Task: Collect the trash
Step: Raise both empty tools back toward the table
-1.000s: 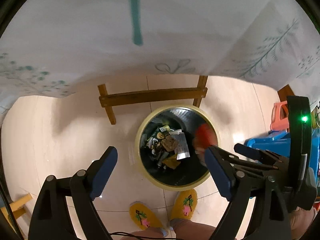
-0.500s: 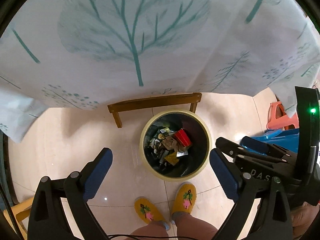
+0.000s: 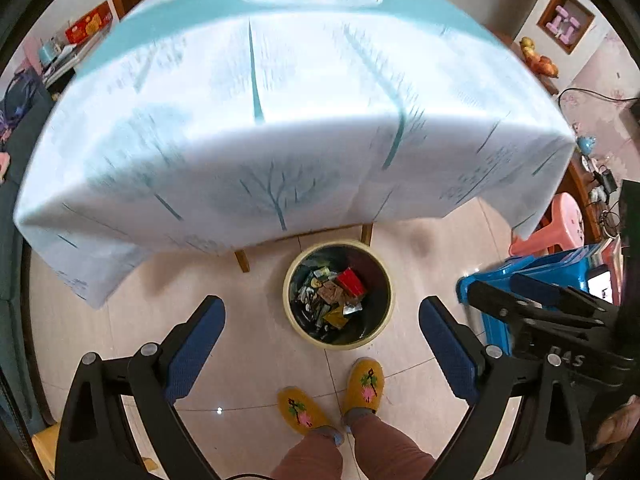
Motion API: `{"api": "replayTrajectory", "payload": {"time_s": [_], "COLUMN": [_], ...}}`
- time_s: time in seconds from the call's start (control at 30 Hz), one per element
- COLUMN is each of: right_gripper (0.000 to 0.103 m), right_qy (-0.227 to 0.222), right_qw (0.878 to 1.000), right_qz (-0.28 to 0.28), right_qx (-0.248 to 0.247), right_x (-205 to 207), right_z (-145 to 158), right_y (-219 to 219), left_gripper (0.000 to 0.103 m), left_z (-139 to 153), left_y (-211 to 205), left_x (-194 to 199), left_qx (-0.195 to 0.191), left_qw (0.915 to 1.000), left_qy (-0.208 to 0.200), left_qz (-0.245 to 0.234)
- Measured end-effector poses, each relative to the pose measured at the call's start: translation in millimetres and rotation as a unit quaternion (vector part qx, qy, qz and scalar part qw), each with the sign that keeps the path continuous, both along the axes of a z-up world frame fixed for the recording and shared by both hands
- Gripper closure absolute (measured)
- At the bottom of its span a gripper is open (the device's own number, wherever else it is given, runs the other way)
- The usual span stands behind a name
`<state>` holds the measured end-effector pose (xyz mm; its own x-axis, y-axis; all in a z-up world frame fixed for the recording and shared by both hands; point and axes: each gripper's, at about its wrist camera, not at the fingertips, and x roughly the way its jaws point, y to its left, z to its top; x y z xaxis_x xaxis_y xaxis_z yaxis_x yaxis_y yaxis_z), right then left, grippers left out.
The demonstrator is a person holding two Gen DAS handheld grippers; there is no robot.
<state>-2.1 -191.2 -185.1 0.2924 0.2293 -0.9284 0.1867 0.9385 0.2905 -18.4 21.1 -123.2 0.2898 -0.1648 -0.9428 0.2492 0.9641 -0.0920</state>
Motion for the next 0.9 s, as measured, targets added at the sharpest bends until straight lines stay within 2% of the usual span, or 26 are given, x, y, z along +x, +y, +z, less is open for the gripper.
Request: {"api": "replayTrajectory", "payload": {"time_s": [0.2,0.47,0.7,0.9], "right_gripper": [0.029,0.029,0.029,0.029], "right_qy": [-0.025,-0.066,-0.114,-0.140], "right_qw": [1.000,0.996,0.988,0.981], "right_qz": [0.008,0.052,0.095,0.127], "right_qx": [0.000,-0.020,-0.036,-0.039], "right_x": [-5,8,30,43], "right_z": [59,114,149,164], "right_y": [-3,6,12,12], "left_gripper": [0.006,0.006,0.006,0.006], "left_z": [56,124,152,173], "left_y": [5,14,21,24], "left_x": [5,11,13,20], "left_qx": [-0.008,-0.025,-0.018,-0.009], "left_qw": [0.9994,0.9948,0.9892,0.9831], "left_qy": [-0.033,-0.093,-0.129,-0.153], "left_qz": [0.004,0.034,0.068,0.100]}}
